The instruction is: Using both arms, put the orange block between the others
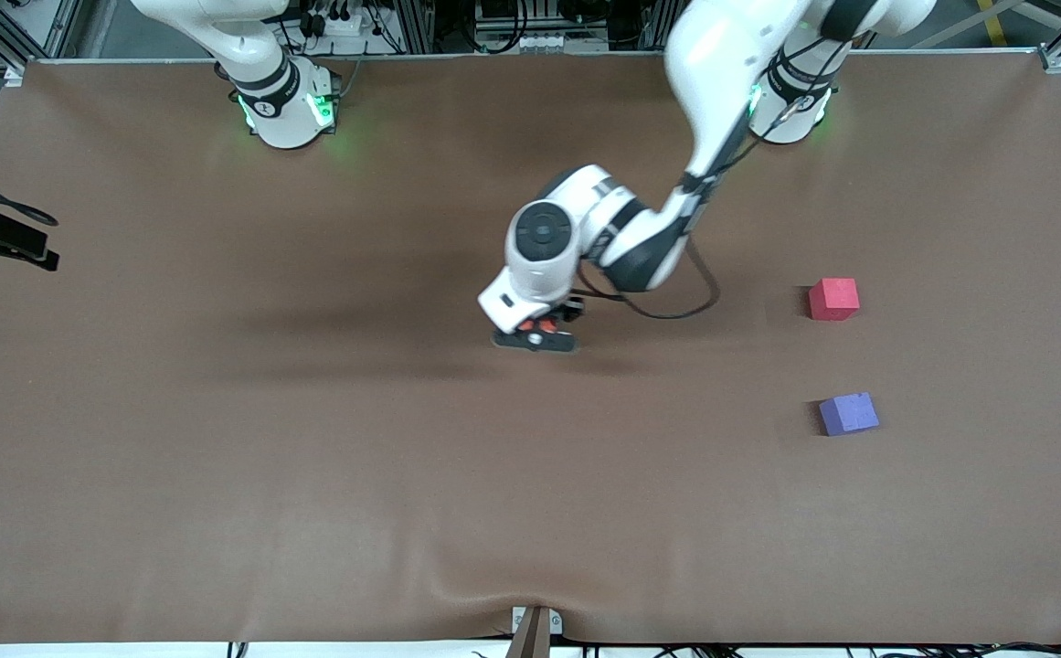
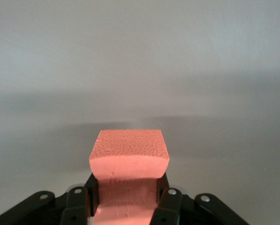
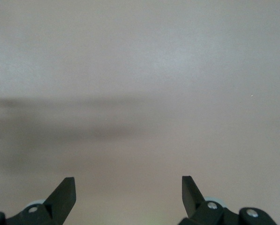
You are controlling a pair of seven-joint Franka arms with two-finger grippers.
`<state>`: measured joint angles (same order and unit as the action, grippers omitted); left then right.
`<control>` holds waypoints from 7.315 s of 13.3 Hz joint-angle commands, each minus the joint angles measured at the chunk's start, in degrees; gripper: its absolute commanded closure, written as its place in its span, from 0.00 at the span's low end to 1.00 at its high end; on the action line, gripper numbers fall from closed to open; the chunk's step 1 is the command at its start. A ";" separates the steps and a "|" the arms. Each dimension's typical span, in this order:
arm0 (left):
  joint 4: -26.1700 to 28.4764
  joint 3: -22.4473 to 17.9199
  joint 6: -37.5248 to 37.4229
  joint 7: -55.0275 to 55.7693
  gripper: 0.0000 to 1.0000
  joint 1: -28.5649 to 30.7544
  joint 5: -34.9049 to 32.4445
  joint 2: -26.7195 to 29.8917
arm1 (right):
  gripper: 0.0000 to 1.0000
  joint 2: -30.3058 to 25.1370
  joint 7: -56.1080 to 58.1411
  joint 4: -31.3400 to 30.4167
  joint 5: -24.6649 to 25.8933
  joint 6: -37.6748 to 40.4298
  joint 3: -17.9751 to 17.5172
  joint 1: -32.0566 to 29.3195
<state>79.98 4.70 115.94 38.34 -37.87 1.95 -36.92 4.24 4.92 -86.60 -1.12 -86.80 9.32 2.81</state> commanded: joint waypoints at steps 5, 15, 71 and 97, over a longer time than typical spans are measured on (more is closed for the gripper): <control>2.81 0.58 -14.76 -15.46 0.90 21.41 0.60 15.29 | 0.00 -1.25 -4.22 1.87 -0.38 2.34 -7.21 -4.83; 11.24 0.49 -12.86 -35.61 0.88 39.98 -4.41 14.77 | 0.00 -1.25 -7.56 2.05 -0.91 2.25 -7.03 -4.65; 38.67 3.04 20.38 -42.39 0.85 47.72 -2.04 12.66 | 0.00 -2.57 -0.79 0.38 1.47 2.69 -7.29 -4.83; 0.62 3.12 -21.11 -41.42 0.00 48.78 -2.74 21.87 | 0.00 -2.48 -3.42 0.82 1.38 2.78 -7.21 -5.53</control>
<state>81.47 7.50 97.27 -2.78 10.92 -0.98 -17.98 3.06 2.46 -85.01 -0.53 -84.30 3.04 -2.01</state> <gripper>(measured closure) 0.000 0.000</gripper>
